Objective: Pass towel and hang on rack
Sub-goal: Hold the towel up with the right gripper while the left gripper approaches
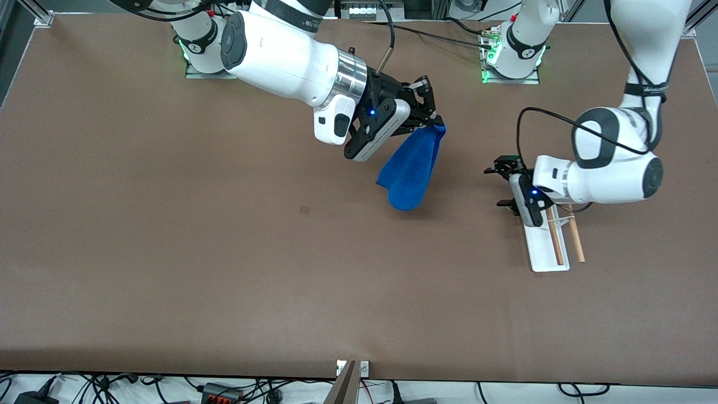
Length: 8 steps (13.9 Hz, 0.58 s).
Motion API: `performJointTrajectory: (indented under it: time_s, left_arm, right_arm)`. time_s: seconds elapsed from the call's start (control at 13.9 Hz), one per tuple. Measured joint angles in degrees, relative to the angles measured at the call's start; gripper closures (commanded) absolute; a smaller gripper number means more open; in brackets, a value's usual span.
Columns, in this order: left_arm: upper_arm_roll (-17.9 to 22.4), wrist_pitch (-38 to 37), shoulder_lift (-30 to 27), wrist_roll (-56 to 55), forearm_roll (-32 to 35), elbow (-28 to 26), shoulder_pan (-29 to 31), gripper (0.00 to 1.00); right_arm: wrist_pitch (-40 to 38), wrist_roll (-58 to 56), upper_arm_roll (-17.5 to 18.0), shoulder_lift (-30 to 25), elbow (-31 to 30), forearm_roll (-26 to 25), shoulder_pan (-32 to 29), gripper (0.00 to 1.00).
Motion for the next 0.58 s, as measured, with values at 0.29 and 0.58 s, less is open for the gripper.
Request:
performJointTrajectory:
  time_s: [0.29, 0.58]
  left_arm:
    - [-1.09, 3.29, 0.33, 9.0, -7.26, -1.81, -0.03, 0.0]
    - [-2.78, 3.24, 2.76, 17.48, -15.15, -2.77, 0.05, 0.0]
  right_arm:
    - [0.0, -0.09, -0.03, 0.01, -0.01, -2.08, 0.0, 1.0]
    - [-0.01, -0.09, -0.03, 0.12, -0.26, -2.55, 0.03, 1.0]
